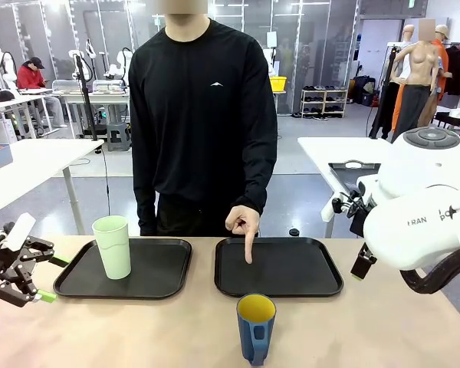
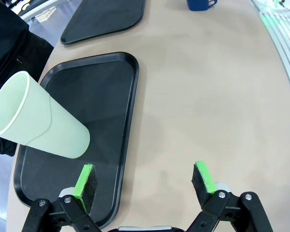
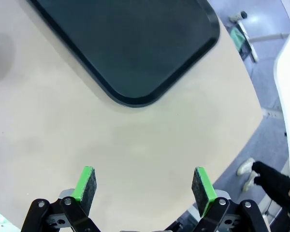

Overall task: Sort and store the cups by type.
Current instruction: Pick up the Handle plastic cup and place it into the empty Flat Tray.

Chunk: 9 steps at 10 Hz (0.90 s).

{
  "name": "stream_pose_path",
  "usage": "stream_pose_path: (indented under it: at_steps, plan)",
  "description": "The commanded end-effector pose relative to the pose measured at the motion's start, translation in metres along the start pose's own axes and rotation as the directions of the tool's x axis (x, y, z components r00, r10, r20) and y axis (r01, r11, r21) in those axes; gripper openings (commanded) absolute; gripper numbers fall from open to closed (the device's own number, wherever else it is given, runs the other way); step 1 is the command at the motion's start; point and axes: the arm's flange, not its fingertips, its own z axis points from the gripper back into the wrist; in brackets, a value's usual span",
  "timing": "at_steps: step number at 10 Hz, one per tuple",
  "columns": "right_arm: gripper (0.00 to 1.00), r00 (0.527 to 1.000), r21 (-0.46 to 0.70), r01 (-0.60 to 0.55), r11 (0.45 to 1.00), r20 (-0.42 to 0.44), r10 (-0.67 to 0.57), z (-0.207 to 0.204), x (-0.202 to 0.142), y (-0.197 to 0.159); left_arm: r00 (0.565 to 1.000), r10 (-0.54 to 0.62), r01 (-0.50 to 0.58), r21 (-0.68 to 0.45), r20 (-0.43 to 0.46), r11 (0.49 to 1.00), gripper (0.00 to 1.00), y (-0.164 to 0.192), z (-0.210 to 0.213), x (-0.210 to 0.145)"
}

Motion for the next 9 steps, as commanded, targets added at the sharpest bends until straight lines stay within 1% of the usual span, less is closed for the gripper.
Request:
stream_pose_path:
  at_steps: [1, 2, 5, 6, 7, 9]
  plan:
    - [1.00, 0.991, 0.084, -0.132, 0.988, 0.038, 0.129, -0.018, -0.034, 0.013, 1.000, 0.003, -0.003, 0.006, 0.009, 1.000, 1.00, 0.000, -0.001, 0.001]
    - [1.00, 0.986, 0.104, -0.163, 0.981, 0.040, 0.160, -0.023, -0.045, 0.019, 1.000, 0.003, -0.003, 0.006, 0.009, 1.000, 1.00, 0.000, -0.001, 0.001]
    - [1.00, 0.973, 0.105, -0.226, 0.968, -0.024, 0.230, -0.024, -0.078, 0.037, 1.000, 0.003, -0.003, 0.006, 0.009, 1.000, 1.00, 0.000, -0.001, 0.001]
    - [1.00, 0.969, 0.097, -0.248, 0.964, 0.005, 0.248, -0.027, -0.088, 0.041, 1.000, 0.003, -0.003, 0.006, 0.009, 1.000, 1.00, 0.000, -0.001, 0.001]
    - [1.00, 0.960, 0.130, -0.273, 0.953, 0.093, 0.263, -0.027, -0.099, 0.045, 1.000, 0.003, -0.003, 0.006, 0.009, 1.000, 1.00, 0.000, -0.001, 0.001]
    - [1.00, 0.944, 0.167, -0.321, 0.932, 0.138, 0.300, -0.040, -0.123, 0.050, 1.000, 0.003, -0.003, 0.006, 0.009, 1.000, 1.00, 0.000, -0.001, 0.001]
